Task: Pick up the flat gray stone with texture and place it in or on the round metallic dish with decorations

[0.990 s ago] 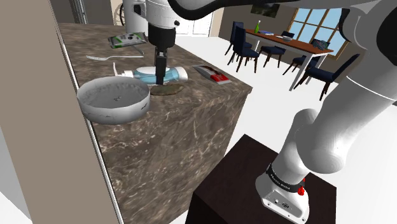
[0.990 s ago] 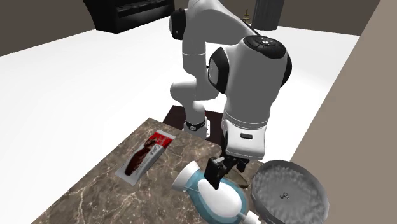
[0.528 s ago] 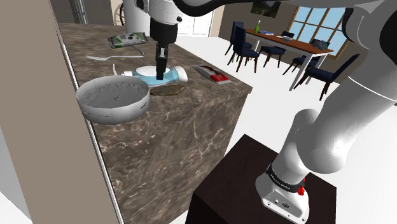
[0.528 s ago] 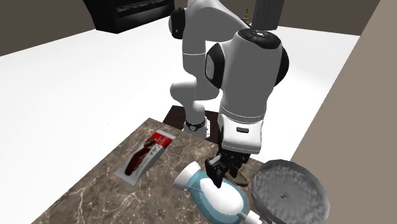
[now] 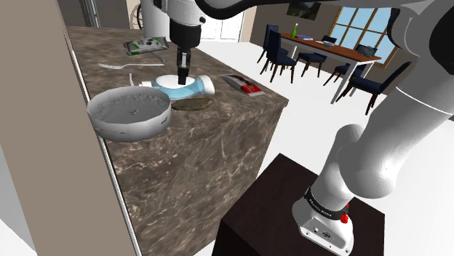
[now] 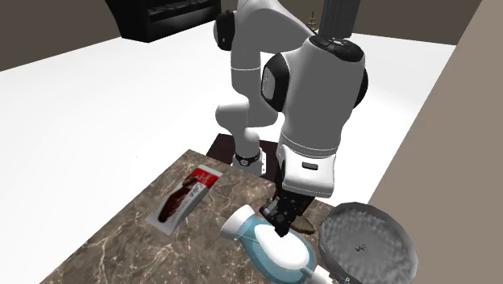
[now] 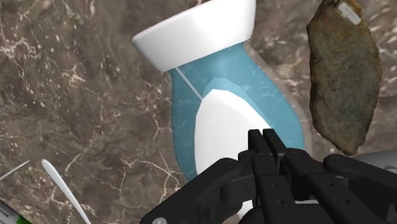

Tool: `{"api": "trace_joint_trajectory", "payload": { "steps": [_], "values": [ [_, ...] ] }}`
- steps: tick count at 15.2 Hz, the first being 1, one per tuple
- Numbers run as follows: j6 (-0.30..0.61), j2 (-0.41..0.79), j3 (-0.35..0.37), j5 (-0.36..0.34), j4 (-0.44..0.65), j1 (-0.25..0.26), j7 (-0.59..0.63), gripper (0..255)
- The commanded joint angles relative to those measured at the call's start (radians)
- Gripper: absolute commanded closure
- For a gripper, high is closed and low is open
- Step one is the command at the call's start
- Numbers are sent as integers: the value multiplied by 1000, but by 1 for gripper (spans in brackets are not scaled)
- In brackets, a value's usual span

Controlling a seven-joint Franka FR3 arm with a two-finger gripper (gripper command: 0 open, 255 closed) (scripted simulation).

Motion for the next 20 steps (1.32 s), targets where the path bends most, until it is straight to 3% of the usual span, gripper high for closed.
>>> {"api": "trace_joint_trajectory", "payload": {
  "steps": [1, 3, 4, 5, 11, 20],
  "values": [
    [-76, 27, -2, 58, 11, 6, -8, 255],
    [-103, 29, -4, 58, 39, 8, -10, 255],
    [-55, 13, -4, 38, 29, 5, -5, 255],
    [-55, 13, -4, 38, 29, 5, -5, 0],
    [-120, -142, 22, 44, -127, 36, -24, 0],
    [-18, -139, 16, 40, -225, 33, -22, 0]
  ]
}}
